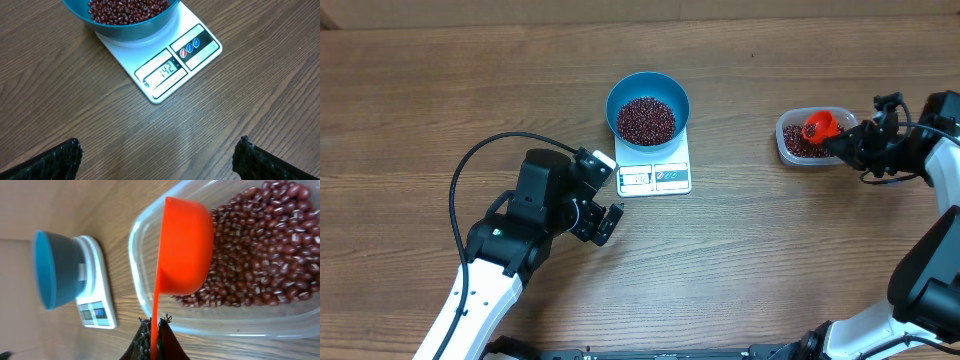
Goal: Scoop item into bowl and weigh 150g on scale
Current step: 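Dip the red scoop into the tub beans and lift it, then carry the filled scoop with the right gripper over the teal bowl, then tilt the scoop over the teal bowl, trickling beans in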
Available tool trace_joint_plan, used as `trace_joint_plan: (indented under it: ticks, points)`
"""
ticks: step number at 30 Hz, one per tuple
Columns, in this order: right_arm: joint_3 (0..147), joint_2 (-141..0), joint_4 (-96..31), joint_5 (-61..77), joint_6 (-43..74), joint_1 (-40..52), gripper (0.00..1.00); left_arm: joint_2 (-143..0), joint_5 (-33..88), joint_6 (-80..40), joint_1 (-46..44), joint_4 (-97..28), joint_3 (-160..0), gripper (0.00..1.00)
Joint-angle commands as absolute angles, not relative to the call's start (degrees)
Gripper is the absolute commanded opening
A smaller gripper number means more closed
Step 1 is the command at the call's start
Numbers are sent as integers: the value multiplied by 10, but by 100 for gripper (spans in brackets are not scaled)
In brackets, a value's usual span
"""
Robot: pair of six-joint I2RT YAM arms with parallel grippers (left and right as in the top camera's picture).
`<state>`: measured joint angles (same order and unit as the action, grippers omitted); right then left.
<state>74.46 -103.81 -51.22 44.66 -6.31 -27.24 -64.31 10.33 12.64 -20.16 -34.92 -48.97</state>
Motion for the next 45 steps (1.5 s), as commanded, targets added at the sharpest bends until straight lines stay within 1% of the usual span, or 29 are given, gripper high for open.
trace_joint_plan:
  ticks: [1,6,9,13,21,25,31,36,41,45]
  points:
    - [759,-1012,-518,503,-76,-277,4,-646,110,140,-203,-349,-485,99]
    - [759,-973,-522,503,-75,-260,4,-646,110,140,-203,-349,-485,100]
    - [762,-943,-521,502,-76,-229,4,-646,110,140,-203,-349,-485,100]
    - [779,-918,-510,492,-61,-164,4,-646,110,140,-203,-349,-485,100]
    - [815,-916,-451,327,22,15,4,-646,110,140,-203,-349,-485,99]
    - [815,-916,-416,237,22,99,4,-646,110,140,-203,-349,-485,100]
    - [815,-916,-381,124,21,188,4,-646,110,140,-203,-349,-485,100]
    - [815,-916,-352,34,7,237,4,-646,110,140,-203,-349,-485,100]
    - [815,-927,-322,24,-32,260,4,-646,110,140,-203,-349,-485,100]
    - [815,-943,-312,9,-35,264,4,-646,110,140,-203,-349,-485,99]
